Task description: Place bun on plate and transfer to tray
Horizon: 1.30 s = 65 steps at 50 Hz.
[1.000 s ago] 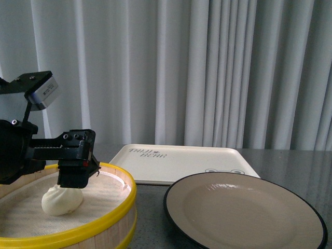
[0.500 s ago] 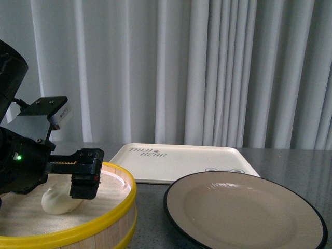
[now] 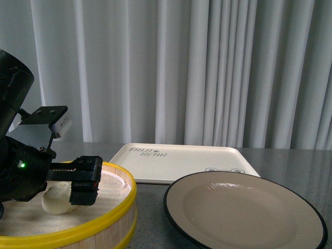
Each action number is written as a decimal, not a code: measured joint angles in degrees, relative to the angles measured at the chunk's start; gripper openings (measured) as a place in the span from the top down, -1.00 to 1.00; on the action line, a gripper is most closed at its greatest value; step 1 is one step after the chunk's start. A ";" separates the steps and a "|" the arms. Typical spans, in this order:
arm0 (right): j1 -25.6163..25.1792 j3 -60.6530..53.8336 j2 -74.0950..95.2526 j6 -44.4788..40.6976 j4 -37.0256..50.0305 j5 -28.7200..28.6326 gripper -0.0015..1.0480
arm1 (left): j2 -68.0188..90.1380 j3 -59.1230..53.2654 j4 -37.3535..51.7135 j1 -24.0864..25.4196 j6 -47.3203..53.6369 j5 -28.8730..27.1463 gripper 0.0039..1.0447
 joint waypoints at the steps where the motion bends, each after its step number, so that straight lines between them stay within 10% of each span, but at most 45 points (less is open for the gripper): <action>1: 0.00 0.00 0.00 0.00 0.00 0.00 -0.83 | 0.11 -0.02 0.22 -0.02 0.02 -0.48 -0.73; 29: 0.00 0.00 0.00 0.00 0.00 0.00 -0.83 | 0.72 -2.47 4.59 -2.14 2.05 -2.54 0.92; 54: 0.00 0.00 0.00 0.00 0.00 0.00 -0.83 | -4.90 -0.48 6.45 -4.83 0.09 0.20 0.93; 65: 0.00 0.00 0.00 0.00 0.00 0.00 -0.83 | -3.02 3.32 9.53 -14.45 1.53 3.58 0.93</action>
